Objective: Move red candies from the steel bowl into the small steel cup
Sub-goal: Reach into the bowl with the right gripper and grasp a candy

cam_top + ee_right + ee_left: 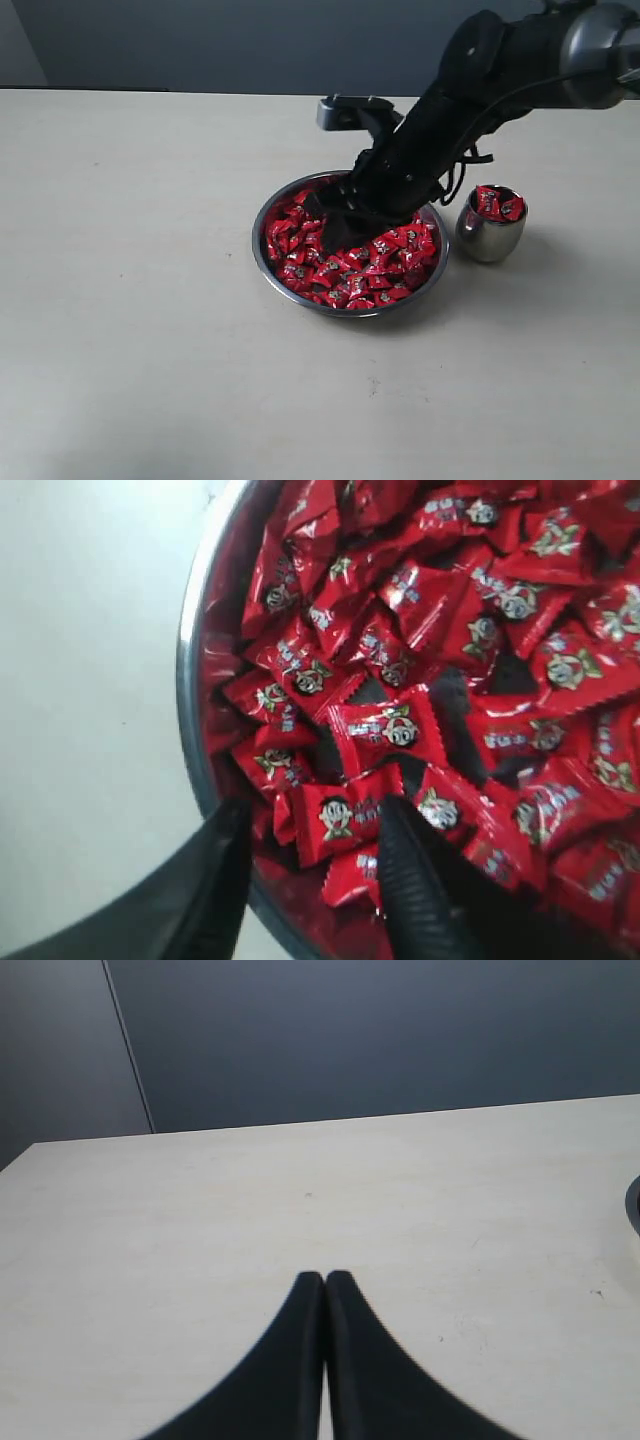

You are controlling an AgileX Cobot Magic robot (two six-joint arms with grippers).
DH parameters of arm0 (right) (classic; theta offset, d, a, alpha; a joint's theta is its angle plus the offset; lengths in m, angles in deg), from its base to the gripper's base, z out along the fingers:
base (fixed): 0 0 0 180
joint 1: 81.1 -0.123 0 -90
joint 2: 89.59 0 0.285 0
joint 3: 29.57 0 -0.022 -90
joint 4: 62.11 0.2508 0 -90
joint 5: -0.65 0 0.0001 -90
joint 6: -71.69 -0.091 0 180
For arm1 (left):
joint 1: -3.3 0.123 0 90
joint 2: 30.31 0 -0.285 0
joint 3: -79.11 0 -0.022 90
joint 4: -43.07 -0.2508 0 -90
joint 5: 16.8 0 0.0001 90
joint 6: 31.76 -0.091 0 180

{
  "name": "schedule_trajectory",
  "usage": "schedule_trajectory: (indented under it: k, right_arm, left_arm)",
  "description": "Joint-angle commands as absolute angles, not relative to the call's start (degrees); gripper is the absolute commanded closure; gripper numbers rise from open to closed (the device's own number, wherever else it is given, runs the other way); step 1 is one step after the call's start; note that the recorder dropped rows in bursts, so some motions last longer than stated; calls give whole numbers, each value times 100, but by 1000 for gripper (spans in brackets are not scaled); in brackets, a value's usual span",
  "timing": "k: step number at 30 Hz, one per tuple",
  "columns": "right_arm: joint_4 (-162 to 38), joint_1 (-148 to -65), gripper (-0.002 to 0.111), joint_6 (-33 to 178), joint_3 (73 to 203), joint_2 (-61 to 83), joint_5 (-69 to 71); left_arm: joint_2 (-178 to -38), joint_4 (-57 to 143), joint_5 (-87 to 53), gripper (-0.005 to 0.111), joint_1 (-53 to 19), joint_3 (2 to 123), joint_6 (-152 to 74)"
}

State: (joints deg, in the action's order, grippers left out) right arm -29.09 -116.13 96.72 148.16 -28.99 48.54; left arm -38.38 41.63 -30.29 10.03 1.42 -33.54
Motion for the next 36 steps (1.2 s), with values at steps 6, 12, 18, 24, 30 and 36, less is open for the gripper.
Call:
schedule_trajectory:
  k: [6,12,18,24,30,36]
  right_arm:
    - [-3861,-11952,55,8944,15375,-3664,4657]
    - [-3863,-11952,55,8847,15408,-3891,4573]
    - [-3747,-11952,64,8822,15408,-4019,4420]
    - [-3725,-11952,108,8793,15408,-4019,4534]
    - [-3861,-11952,108,8744,15408,-3877,4757]
    - [-3932,-11851,108,8709,15408,-3415,4822]
  left_arm:
    - [-3810,4152,-2993,106,1015,189,-3345]
    - [-3810,4152,-2993,106,1015,189,-3345]
    - [-3810,4152,-2993,106,1015,189,-3345]
    - [-3810,4152,-2993,106,1015,189,-3345]
    - [-3810,4152,-2993,106,1015,189,-3345]
    - [-3810,4152,-2993,106,1015,189,-3345]
